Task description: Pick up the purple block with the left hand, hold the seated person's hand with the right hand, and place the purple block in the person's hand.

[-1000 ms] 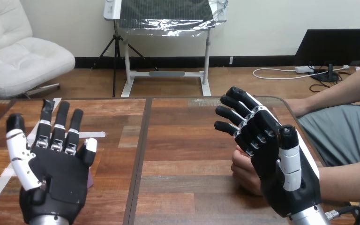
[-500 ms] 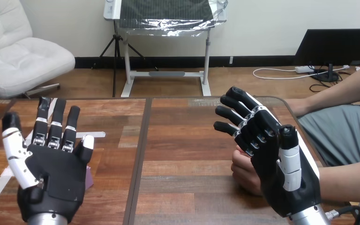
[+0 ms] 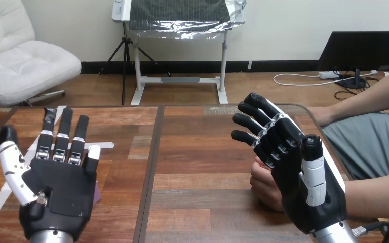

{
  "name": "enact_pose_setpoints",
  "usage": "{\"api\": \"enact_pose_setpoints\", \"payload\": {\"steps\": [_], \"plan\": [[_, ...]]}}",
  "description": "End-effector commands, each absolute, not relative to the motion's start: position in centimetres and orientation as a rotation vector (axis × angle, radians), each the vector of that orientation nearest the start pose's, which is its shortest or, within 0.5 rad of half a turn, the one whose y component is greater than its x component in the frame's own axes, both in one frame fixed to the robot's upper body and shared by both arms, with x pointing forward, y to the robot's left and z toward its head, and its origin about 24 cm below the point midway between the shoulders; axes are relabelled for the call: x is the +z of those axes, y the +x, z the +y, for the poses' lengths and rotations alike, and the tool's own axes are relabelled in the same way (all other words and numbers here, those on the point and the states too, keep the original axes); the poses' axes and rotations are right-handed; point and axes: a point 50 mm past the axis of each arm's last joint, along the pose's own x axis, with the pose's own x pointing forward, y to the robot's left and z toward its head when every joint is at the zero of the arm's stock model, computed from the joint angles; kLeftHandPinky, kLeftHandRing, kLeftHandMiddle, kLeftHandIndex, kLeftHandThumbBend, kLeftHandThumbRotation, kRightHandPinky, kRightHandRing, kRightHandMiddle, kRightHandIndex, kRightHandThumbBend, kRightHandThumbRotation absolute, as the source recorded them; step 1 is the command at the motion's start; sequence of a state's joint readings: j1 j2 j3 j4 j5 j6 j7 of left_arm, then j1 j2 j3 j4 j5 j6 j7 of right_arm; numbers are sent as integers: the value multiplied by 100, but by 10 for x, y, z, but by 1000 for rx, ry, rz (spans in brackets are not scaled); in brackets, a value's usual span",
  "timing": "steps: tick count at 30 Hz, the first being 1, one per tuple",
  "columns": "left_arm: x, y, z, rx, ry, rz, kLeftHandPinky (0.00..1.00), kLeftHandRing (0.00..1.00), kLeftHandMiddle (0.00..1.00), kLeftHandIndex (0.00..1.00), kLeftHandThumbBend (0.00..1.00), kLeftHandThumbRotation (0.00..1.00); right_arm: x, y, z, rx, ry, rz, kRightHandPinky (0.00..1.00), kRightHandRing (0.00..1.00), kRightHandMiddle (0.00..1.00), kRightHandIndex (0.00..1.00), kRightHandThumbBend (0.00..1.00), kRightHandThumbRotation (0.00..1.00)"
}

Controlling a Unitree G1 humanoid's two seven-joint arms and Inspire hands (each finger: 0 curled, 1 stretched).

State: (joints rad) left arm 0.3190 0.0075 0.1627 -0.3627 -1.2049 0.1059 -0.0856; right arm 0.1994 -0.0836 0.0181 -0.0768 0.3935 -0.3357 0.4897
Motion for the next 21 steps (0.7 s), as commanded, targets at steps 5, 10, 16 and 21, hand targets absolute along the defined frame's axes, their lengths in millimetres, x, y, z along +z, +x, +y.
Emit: {"api": "enact_pose_setpoints", "payload": {"steps": [5, 10, 16, 21], "plan": [[71, 192, 184, 5, -1261, -178, 0, 100, 100, 100, 48, 89, 72, 212, -157, 401, 217, -377, 82, 87, 88, 87, 87, 87], [71, 192, 182, -6, -1332, -171, 0, 88, 88, 94, 43, 92, 72, 212, -157, 407, 219, -380, 82, 87, 88, 87, 87, 88], [71, 193, 178, 17, -1410, -155, 2, 41, 53, 61, 35, 90, 71, 212, -157, 408, 219, -381, 82, 87, 89, 87, 86, 88], [71, 194, 175, 7, -1441, -160, 2, 23, 34, 41, 28, 87, 71, 213, -157, 411, 219, -381, 82, 88, 89, 87, 86, 87]]}}
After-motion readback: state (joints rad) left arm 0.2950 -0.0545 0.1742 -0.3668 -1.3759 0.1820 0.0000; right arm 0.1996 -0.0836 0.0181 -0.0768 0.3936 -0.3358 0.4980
